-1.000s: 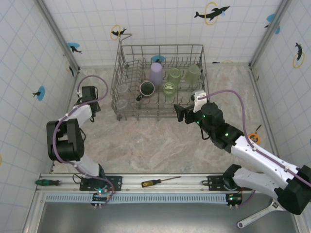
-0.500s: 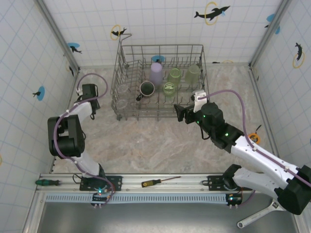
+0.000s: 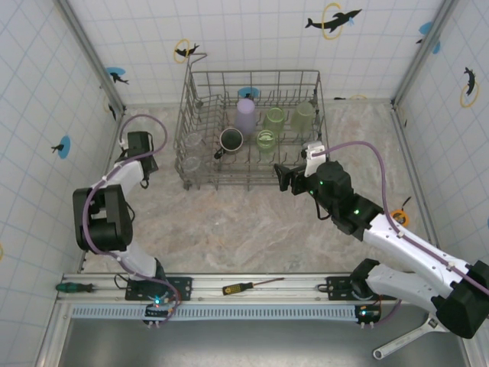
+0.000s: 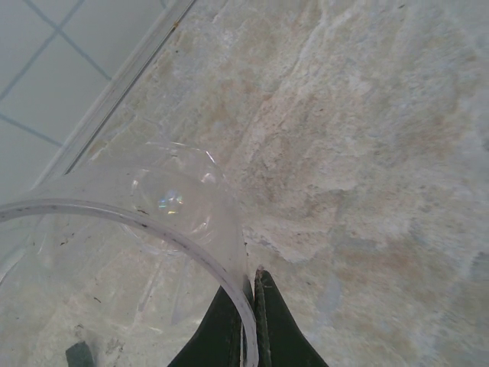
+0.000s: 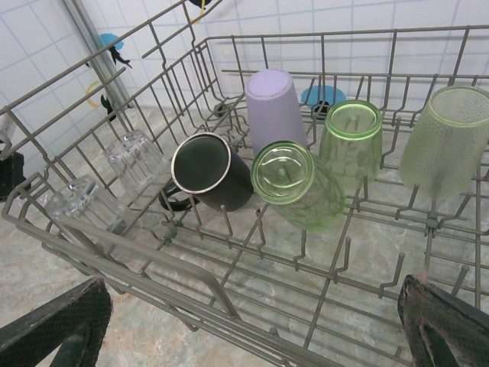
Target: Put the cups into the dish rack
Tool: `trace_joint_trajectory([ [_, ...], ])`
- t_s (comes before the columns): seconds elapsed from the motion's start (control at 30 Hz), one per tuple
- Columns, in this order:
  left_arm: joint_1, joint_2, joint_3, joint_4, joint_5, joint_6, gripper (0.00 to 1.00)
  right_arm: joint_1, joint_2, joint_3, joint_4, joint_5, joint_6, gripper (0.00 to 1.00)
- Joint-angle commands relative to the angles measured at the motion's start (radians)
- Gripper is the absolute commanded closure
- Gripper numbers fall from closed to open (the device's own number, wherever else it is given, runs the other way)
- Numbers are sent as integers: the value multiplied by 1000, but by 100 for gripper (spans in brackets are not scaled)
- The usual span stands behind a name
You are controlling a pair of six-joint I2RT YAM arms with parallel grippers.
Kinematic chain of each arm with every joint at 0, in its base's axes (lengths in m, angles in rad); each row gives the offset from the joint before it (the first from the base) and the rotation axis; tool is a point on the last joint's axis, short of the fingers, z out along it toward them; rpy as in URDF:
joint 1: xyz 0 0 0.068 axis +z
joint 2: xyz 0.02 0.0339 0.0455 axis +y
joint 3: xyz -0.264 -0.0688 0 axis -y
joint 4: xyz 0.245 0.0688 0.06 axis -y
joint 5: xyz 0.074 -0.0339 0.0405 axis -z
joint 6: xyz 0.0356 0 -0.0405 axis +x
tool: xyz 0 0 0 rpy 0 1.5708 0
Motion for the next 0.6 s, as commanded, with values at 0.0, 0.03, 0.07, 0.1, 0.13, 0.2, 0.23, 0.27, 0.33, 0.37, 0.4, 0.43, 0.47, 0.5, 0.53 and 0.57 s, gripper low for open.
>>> trace_joint_trajectory([
  [0.0,4,-83,18,-6,45,-27,100,-3,-13,-8,10,3,12,0],
  [0.03,4,-98,18,-6,50,-29,100,-3,-10,-6,11,2,13,0],
  [0.07,3,-113,18,-5,58,-30,100,-1,-6,-3,10,0,15,0],
  [0.1,4,-128,16,-1,62,-30,100,0,-1,1,7,-2,15,0],
  [0.13,3,-141,15,1,67,-30,100,1,4,4,7,-4,17,0],
  [0.2,3,-167,13,14,81,-33,100,6,17,12,4,-6,20,0],
  [0.23,5,-179,12,26,94,-34,100,7,23,15,4,-6,21,0],
  [0.27,3,-192,11,39,112,-34,100,8,30,18,5,-9,22,0],
  [0.33,4,-215,9,52,139,-43,100,12,48,26,5,-12,27,0],
  [0.37,4,-231,2,63,152,-51,100,15,58,33,4,-15,32,0],
  [0.4,3,-251,-13,90,172,-53,100,15,68,39,5,-19,40,0],
  [0.43,4,-269,-19,113,191,-55,100,19,74,43,9,-24,47,0],
  [0.47,4,-291,-58,141,211,-54,100,22,82,48,18,-35,51,0],
  [0.5,5,-310,-76,164,226,-53,100,23,92,52,27,-43,52,0],
  [0.53,3,-325,-86,178,233,-53,100,24,101,60,26,-46,54,0],
  [0.57,4,-340,-95,189,238,-52,100,25,114,72,19,-49,54,0],
])
